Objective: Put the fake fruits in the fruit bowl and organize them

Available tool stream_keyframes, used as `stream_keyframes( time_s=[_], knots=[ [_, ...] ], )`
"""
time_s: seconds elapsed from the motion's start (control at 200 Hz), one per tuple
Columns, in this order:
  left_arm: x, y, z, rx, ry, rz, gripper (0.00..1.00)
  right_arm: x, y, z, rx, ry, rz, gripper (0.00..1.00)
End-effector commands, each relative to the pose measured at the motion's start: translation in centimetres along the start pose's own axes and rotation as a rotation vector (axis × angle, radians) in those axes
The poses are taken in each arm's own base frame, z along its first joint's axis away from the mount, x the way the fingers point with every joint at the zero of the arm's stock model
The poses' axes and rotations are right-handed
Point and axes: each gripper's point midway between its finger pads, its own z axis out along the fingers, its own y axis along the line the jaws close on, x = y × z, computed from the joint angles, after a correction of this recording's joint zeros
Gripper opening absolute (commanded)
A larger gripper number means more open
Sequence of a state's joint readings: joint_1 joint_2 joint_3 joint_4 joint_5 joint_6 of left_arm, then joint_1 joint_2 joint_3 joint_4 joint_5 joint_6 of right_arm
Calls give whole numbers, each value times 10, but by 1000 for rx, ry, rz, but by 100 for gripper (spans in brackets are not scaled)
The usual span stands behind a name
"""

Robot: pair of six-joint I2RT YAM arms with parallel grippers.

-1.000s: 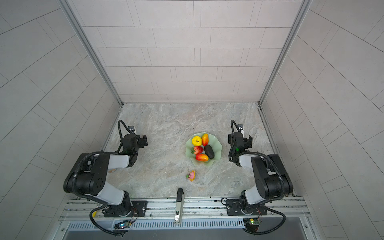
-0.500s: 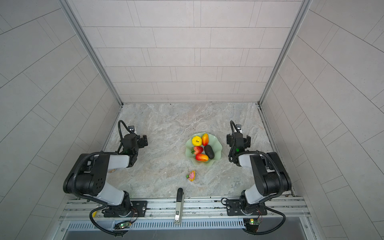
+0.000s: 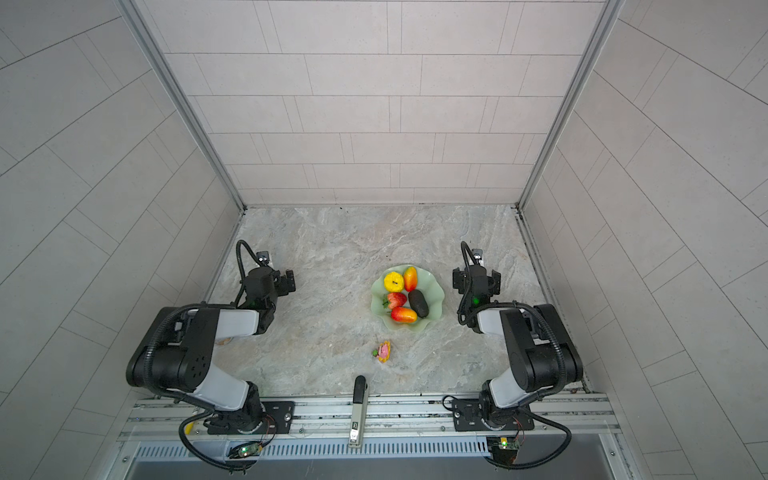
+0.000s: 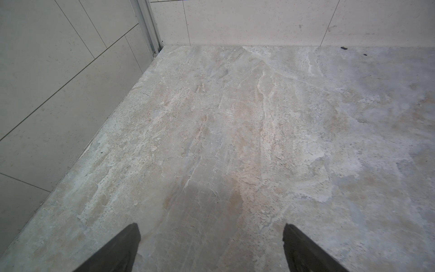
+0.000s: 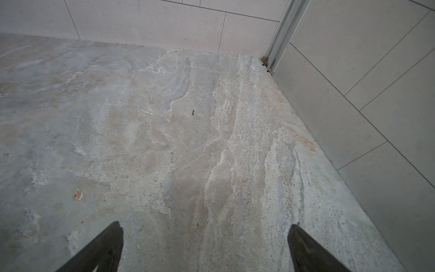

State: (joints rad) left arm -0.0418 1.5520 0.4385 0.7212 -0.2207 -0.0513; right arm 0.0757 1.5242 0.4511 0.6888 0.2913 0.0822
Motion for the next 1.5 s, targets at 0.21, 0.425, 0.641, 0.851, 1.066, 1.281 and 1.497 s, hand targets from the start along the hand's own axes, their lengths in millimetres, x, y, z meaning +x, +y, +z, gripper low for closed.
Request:
stream_keyframes(
  time_s=[0.21, 0.425, 0.641, 0.851, 1.066, 1.281, 1.497],
  knots=[
    [-13, -1, -2, 4, -34, -2, 100, -7, -12, -24, 9, -130, 47, 100],
    [-13, -1, -2, 3, -34, -3, 100, -4, -9, -13, 21, -74, 27, 100],
    [-13, -1, -2, 4, -33, -4, 100, -5, -1, -7, 23, -39, -17, 100],
    [-13, -1, -2, 4, -32, -3, 100, -5, 0, -5, 16, -33, -17, 100],
    [-13, -1, -2, 4, -32, -3, 100, -3, 4, 0, -7, -15, -23, 100],
    [-13, -1, -2, 4, -32, -3, 100, -4, 1, -2, -23, -25, -8, 100],
    [-13, -1, -2, 4, -34, -3, 100, -4, 2, -3, -24, -29, -8, 100]
  ],
)
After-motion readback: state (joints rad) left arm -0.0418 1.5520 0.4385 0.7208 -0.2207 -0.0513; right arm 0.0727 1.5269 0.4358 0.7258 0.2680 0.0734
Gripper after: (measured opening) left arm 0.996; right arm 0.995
